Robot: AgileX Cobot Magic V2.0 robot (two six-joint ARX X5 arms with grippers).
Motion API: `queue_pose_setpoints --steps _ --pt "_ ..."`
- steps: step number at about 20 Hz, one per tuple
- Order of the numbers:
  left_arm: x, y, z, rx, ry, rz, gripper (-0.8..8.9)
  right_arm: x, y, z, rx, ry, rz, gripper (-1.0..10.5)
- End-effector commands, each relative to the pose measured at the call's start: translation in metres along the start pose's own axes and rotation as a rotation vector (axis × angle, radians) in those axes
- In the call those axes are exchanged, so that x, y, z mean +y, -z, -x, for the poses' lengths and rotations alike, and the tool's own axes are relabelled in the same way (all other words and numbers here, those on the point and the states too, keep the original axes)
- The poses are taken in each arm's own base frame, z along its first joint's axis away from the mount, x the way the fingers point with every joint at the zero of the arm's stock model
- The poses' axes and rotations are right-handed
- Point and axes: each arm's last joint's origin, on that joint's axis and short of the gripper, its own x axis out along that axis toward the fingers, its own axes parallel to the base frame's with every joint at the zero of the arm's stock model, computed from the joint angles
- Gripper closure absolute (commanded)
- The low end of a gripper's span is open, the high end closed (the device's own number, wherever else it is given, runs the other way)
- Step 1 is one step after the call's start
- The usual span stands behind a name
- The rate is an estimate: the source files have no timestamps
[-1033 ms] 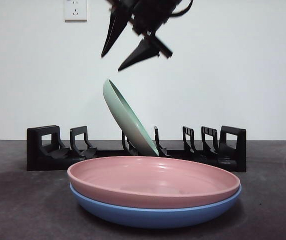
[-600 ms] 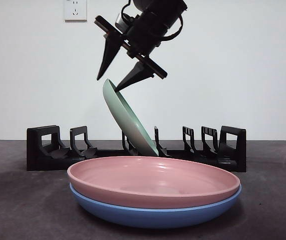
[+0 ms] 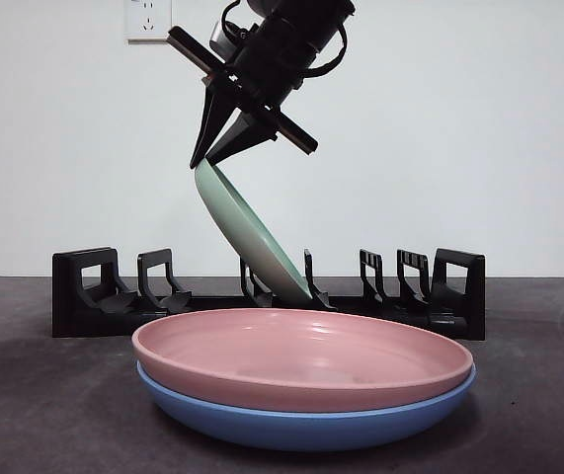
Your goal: Place the plate
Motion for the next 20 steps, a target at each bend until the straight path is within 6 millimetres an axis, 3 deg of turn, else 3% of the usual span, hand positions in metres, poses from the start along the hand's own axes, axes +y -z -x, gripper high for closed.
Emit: queue_pose_setpoints --steps 1,5,11,16,20 --pt "0.000 -0.002 0.001 -0.009 -0.001 0.005 5.94 0.007 -0.002 0.003 -0.006 -0.020 0.037 9.3" --pt "0.000 -0.002 0.001 -0.009 -0.001 0.005 5.94 0.019 -0.003 0.027 -0.041 -0.041 0.077 9.3" --pt "0.000 -0.002 0.001 -0.009 -0.001 0.005 5.94 0.045 0.002 0.078 -0.096 -0.135 0.164 9.3" --pt "0.000 -0.002 0.001 -0.005 -0.001 0.004 5.94 0.071 0.033 0.107 -0.002 -0.031 0.378 9.3" --pt "0.000 -0.002 0.001 -0.003 -0.001 0.004 5.94 0.089 0.052 0.108 0.053 0.117 0.465 9.3"
